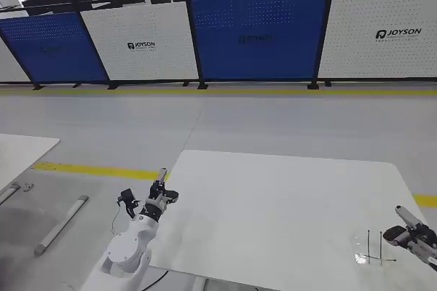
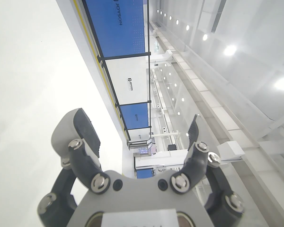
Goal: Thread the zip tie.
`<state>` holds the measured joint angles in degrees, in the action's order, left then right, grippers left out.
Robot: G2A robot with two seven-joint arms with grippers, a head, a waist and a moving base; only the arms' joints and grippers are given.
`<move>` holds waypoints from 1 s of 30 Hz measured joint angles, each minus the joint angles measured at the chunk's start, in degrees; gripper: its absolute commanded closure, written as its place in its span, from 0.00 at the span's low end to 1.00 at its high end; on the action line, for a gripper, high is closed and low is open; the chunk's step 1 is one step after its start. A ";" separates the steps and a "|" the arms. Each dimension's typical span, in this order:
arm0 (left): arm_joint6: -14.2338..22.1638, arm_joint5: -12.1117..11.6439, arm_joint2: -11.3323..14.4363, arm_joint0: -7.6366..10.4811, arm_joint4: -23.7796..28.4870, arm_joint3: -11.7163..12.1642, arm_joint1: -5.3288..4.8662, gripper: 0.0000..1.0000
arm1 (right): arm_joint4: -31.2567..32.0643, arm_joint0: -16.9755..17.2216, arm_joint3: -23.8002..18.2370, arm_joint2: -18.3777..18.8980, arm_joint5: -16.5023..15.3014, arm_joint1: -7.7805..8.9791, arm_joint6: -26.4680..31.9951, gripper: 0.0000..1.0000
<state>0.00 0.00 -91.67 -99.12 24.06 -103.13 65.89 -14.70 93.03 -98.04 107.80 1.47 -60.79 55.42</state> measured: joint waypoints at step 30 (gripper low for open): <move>0.00 0.00 0.00 0.00 0.00 0.00 0.00 0.00 | 9.53 -8.89 6.45 -0.32 -4.50 4.07 24.45 0.00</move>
<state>0.00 0.00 -91.67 -99.12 24.06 -103.13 65.89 -5.18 84.14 -91.59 107.48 -3.03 -56.72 79.87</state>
